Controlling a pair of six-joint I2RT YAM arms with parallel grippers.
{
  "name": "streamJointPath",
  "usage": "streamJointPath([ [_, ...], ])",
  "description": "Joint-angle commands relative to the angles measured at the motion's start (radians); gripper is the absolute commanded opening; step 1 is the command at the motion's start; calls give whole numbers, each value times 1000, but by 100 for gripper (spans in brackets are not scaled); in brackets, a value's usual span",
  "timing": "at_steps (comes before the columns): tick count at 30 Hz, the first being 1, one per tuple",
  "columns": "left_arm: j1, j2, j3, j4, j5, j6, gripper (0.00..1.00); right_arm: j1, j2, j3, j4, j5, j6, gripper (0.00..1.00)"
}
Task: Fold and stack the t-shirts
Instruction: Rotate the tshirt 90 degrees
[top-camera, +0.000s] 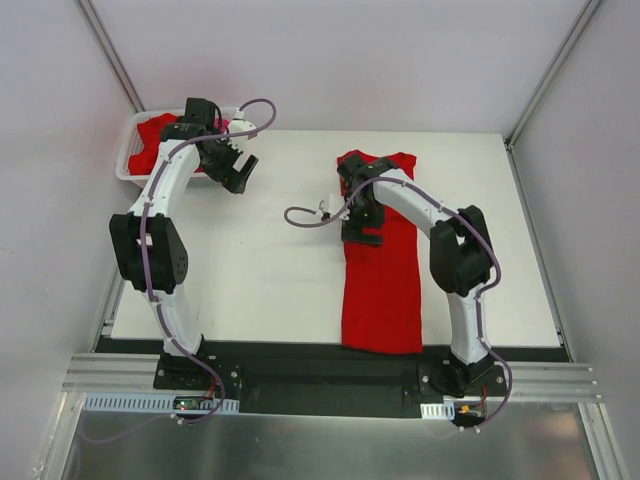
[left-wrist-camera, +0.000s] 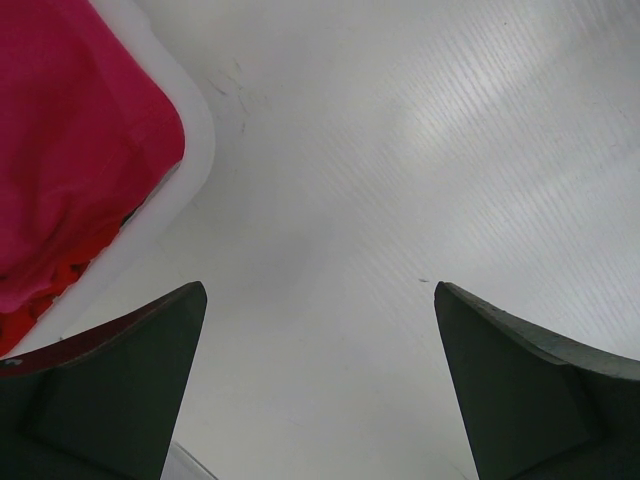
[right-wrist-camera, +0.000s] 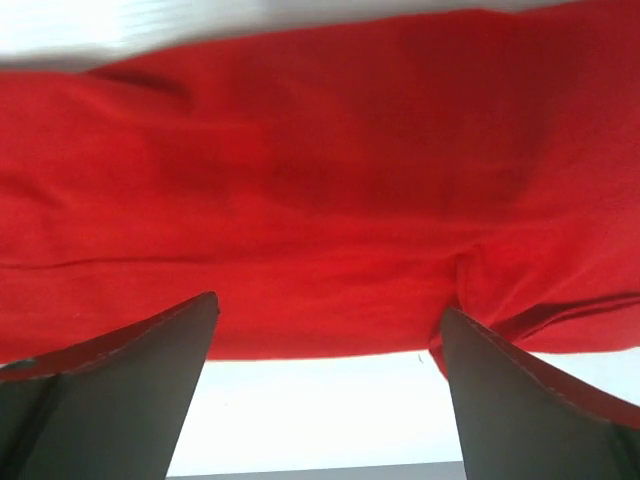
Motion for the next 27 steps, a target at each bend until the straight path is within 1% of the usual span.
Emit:
streamJointPath([
  [1, 8, -56, 8, -25, -39, 21, 99, -35, 12, -8, 89, 72, 76, 96],
  [3, 8, -63, -3, -25, -47, 23, 99, -48, 26, -10, 101, 101, 65, 96],
  [7, 8, -69, -24, -25, -53, 24, 99, -93, 37, -21, 110, 100, 45, 96],
  [15, -16, -56, -30, -25, -90, 46, 99, -124, 75, -65, 118, 29, 13, 96],
  [19, -28, -41, -29, -26, -105, 57, 99, -128, 113, -25, 60, -27, 16, 96],
  [20, -30, -41, -27, -26, -111, 58, 99, -128, 115, -18, 55, -66, 17, 96],
  [23, -36, -43, -27, -26, -119, 63, 99, -130, 118, 2, 50, -84, 4, 96],
  [27, -44, -40, -36, -26, -130, 66, 99, -131, 164, 36, 32, -98, -15, 96],
])
